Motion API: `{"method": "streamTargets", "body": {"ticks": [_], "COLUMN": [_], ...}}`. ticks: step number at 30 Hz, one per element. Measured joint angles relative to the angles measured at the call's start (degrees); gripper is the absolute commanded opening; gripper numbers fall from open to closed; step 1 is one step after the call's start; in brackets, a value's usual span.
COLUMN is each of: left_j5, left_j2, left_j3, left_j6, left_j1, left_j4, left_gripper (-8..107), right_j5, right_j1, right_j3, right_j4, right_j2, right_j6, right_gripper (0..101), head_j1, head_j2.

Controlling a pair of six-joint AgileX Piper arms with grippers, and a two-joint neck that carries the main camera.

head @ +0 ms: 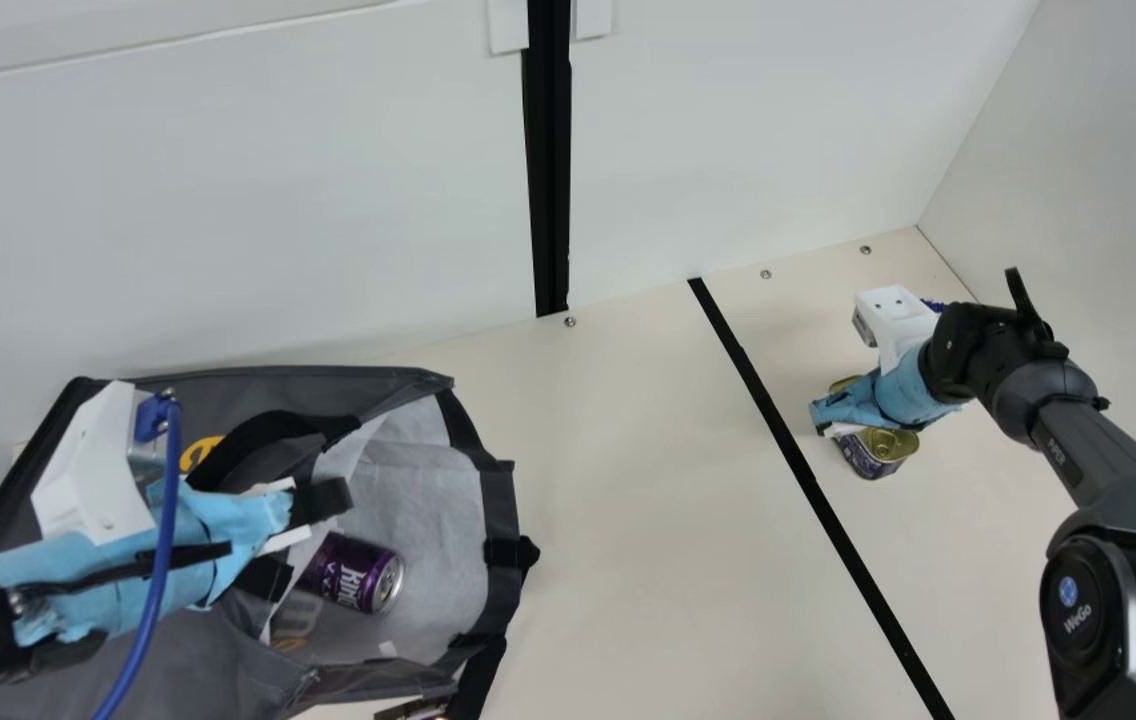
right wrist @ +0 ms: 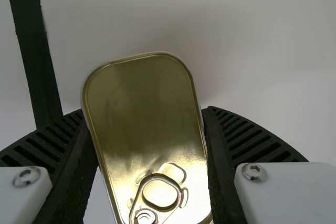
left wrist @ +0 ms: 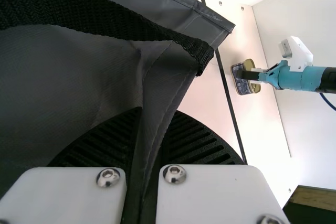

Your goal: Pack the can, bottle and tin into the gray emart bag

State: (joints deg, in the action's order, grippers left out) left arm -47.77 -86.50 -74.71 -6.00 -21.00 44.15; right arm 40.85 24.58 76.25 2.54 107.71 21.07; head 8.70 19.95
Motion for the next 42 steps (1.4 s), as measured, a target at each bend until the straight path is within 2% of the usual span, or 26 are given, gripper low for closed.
{"method": "streamTargets", "body": {"ticks": [1, 4, 20, 42], "left_j5": [0.0, 0.0, 0.0, 0.0], "left_j2": [0.0, 0.0, 0.0, 0.0], "left_j3": [0.0, 0.0, 0.0, 0.0], "left_j6": [0.0, 0.0, 0.0, 0.0], "left_j1": [0.0, 0.0, 0.0, 0.0], "left_j4": [0.0, 0.0, 0.0, 0.0], "left_gripper": [10, 10, 10, 10], "right_j5": [0.13, 1.11, 0.58, 2.45], "right_j1": [0.04, 0.1, -1.4, -11.73], "right_j3": [-0.12, -0.43, -4.35, -11.37], "right_j4": [0.09, 0.65, 0.81, -1.18], "right_j2": [-0.19, -0.8, -7.71, -19.5], "right_j6": [0.08, 0.35, 1.42, -2.42], "right_gripper": [0, 0, 0, 0], "head_j1": [0.0, -0.09, 0.0, 0.0], "head_j2": [0.0, 0.0, -0.09, 0.0]}}
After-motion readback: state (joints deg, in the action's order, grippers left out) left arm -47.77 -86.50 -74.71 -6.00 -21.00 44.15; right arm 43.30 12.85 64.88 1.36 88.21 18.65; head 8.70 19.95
